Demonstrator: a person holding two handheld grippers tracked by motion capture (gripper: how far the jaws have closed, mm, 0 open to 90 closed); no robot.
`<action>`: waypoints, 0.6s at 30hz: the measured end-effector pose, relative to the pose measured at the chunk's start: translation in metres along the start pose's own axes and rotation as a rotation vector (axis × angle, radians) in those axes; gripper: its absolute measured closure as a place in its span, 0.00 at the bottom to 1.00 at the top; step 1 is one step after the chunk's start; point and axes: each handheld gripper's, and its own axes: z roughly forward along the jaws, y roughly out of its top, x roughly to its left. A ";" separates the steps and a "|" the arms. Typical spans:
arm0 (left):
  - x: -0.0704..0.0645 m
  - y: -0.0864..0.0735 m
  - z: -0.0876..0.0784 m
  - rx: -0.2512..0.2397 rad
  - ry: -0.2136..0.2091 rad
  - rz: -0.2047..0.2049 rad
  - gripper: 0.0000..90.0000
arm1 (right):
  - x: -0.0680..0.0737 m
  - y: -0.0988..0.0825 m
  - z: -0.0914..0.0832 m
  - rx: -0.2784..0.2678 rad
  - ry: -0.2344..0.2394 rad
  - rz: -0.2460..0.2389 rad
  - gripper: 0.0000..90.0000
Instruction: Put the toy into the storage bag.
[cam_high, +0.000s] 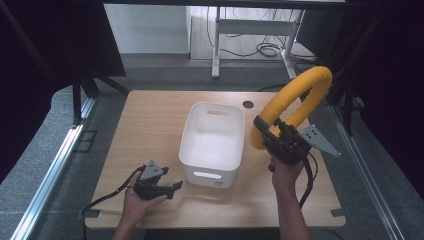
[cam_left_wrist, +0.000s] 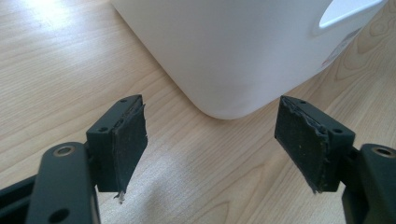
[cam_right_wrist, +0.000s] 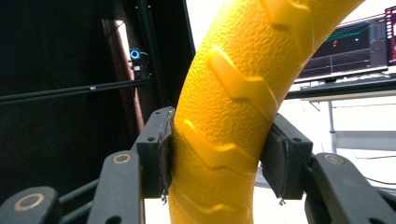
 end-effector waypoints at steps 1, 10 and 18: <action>0.000 0.000 0.000 0.000 0.001 0.001 0.28 | 0.001 0.001 0.002 0.001 0.004 0.001 0.54; 0.000 0.000 -0.001 -0.003 0.001 0.003 0.28 | 0.008 0.010 0.008 -0.007 0.017 -0.012 0.54; 0.000 0.000 -0.001 -0.001 0.000 0.002 0.28 | 0.012 0.018 0.016 -0.018 0.023 -0.026 0.54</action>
